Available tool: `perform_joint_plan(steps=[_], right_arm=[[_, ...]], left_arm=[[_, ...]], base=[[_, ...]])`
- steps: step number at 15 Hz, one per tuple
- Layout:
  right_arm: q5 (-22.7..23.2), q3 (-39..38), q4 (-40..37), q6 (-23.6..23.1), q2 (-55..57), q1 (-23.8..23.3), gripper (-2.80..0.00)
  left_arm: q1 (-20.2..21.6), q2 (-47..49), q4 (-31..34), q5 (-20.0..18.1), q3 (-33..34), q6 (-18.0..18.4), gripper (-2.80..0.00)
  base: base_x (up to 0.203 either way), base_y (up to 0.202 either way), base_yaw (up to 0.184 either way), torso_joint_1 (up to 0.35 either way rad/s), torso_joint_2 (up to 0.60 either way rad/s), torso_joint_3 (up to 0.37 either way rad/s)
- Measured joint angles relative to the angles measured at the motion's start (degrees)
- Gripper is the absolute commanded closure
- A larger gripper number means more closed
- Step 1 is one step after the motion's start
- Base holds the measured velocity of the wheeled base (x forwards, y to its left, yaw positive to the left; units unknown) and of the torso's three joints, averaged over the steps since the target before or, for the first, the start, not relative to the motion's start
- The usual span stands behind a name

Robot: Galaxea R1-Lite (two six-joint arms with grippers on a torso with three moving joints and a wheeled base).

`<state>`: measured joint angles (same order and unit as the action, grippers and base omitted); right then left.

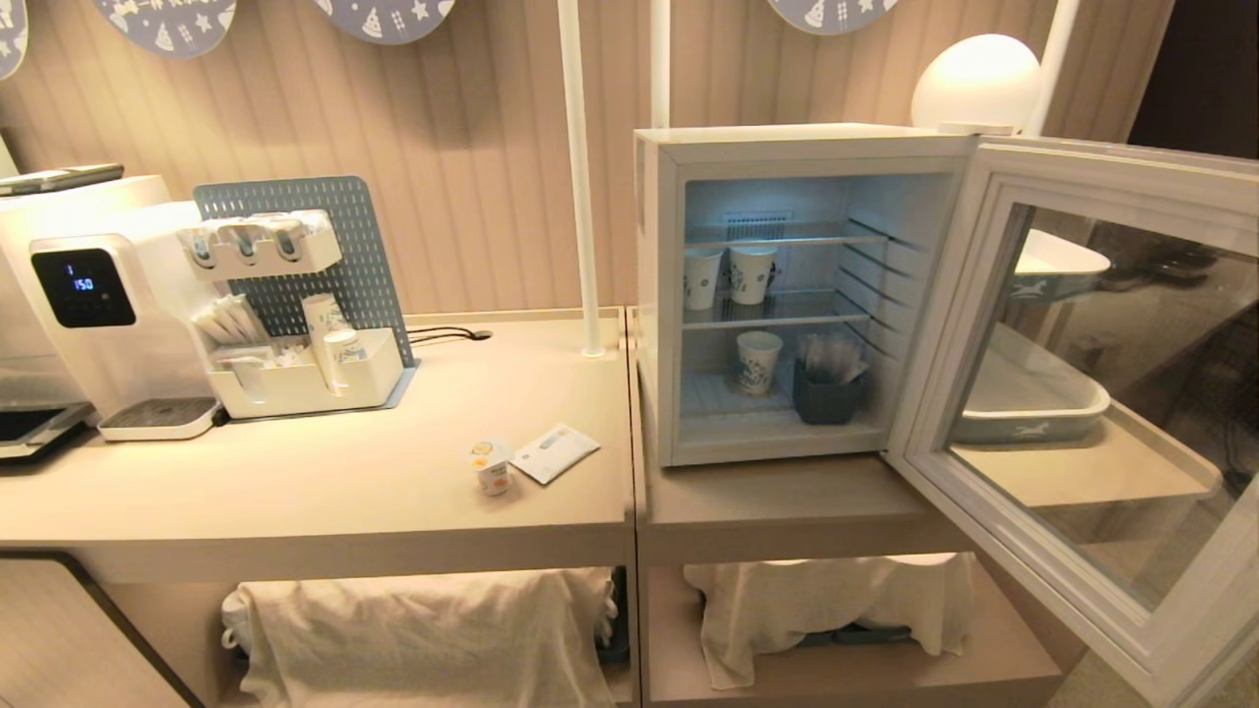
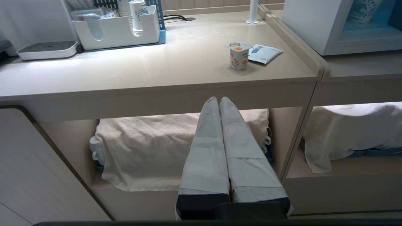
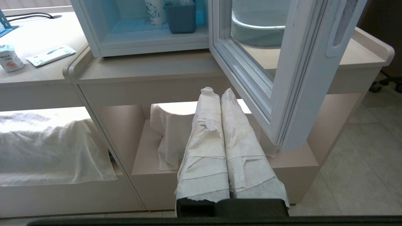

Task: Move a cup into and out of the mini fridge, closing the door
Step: Put the yoghurt in the freezer

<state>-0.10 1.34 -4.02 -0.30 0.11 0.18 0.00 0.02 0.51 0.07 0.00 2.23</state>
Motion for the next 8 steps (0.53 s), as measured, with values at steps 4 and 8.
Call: perform_joint_plan(steps=[4,8], right_arm=[[0.0,0.0,0.0,0.0,0.0,0.0,0.0],[0.0,0.0,0.0,0.0,0.0,0.0,0.0]], left_arm=[[0.0,0.0,0.0,0.0,0.0,0.0,0.0],[0.0,0.0,-0.1,0.0,0.0,0.0,0.0]], base=[[0.0,0.057,0.0,0.001,0.0,0.001],[0.0,0.192,-0.002,0.0,0.0,0.002]])
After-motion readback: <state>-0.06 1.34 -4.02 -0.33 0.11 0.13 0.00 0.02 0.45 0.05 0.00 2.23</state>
